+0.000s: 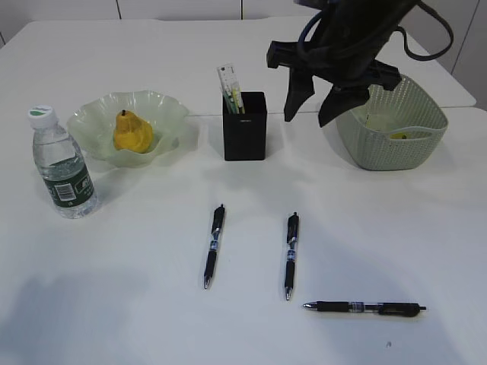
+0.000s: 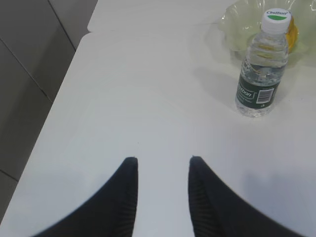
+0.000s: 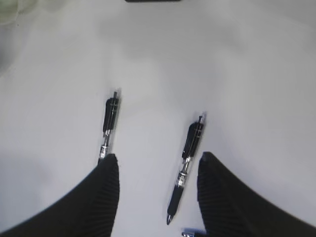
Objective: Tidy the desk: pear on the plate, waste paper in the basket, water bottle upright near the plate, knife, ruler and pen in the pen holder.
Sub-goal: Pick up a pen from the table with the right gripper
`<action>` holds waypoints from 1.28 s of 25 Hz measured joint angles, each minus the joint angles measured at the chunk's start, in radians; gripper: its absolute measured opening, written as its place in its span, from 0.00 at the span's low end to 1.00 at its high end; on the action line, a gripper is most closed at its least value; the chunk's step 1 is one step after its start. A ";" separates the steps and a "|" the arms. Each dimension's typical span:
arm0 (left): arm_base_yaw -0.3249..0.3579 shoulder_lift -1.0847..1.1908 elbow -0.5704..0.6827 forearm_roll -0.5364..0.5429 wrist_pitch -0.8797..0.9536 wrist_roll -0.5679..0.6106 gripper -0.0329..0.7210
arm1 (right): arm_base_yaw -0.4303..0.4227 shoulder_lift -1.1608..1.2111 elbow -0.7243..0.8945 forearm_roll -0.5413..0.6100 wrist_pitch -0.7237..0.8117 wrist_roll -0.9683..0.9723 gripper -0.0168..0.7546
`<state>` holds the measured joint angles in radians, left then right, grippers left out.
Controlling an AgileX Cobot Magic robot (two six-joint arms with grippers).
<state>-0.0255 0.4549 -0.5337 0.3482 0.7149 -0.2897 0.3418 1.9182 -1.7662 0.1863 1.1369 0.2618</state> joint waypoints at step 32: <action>0.000 0.000 0.000 0.089 0.002 0.000 0.36 | 0.021 0.141 -0.004 -0.010 0.092 0.188 0.58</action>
<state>-0.0255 0.4549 -0.5337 0.4369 0.7169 -0.2897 0.3626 2.0592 -1.7700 0.1762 1.2289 0.4500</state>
